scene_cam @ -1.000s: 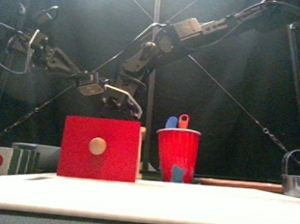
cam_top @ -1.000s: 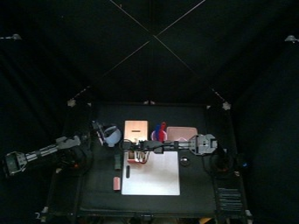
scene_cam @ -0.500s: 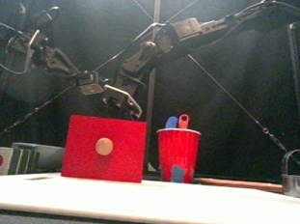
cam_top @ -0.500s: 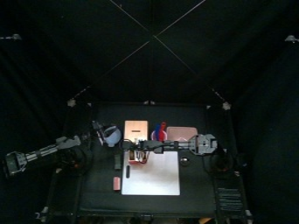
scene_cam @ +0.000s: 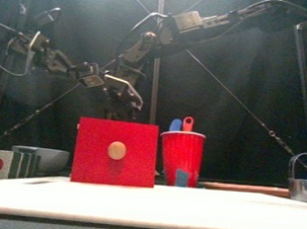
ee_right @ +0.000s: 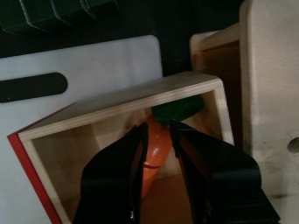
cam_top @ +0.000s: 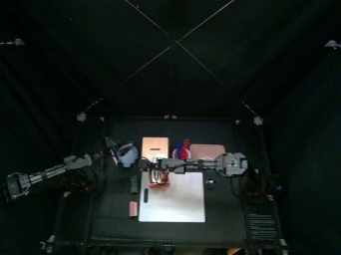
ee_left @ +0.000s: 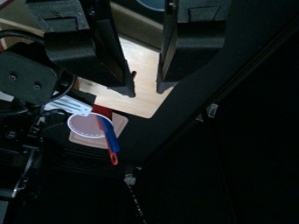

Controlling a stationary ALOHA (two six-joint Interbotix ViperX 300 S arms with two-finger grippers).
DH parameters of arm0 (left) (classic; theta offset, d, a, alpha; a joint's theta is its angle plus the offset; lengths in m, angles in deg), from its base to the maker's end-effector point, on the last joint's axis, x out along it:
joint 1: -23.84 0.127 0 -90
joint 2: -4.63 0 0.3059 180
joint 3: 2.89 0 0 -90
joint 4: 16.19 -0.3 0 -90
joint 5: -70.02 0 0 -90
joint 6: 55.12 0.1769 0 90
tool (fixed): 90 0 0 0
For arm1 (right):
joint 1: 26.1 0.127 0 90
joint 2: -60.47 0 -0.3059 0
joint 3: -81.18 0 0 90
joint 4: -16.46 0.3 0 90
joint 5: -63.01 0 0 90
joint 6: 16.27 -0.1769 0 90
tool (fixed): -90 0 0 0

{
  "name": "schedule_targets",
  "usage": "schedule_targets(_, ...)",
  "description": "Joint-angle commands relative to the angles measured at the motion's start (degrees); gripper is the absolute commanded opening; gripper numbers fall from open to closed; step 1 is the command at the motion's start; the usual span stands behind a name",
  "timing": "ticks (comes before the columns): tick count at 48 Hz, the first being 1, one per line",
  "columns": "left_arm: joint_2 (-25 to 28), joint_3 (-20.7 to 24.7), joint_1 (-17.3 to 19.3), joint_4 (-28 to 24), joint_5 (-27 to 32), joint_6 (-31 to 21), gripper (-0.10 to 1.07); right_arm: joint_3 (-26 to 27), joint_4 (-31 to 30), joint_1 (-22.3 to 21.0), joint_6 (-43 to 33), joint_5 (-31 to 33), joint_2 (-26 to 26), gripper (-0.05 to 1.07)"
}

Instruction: Place carrot on cutting board

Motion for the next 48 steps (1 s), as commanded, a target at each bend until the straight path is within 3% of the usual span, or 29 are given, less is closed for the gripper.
schedule_targets(1, 0.1, 0.9, 0.2, 0.1, -0.3, 0.0, 0.7, 1.6, 0.2, 0.3, 0.0, 0.5, 3.2, 0.67)
schedule_targets(12, 0.1, 0.8, 0.2, 0.2, -0.2, -0.1, 0.7, 1.6, 1.3, 0.2, 0.1, 1.0, 3.6, 0.7)
schedule_targets(26, 0.1, 0.7, 0.2, 1.1, -0.3, 0.0, 0.7, 0.8, 2.4, 0.2, -2.9, 1.7, 5.4, 0.87)
schedule_targets(48, 0.1, 0.7, 0.2, 1.8, -0.4, 0.0, 0.7, 0.7, 2.5, -0.1, -11.3, 4.5, 5.1, 0.88)
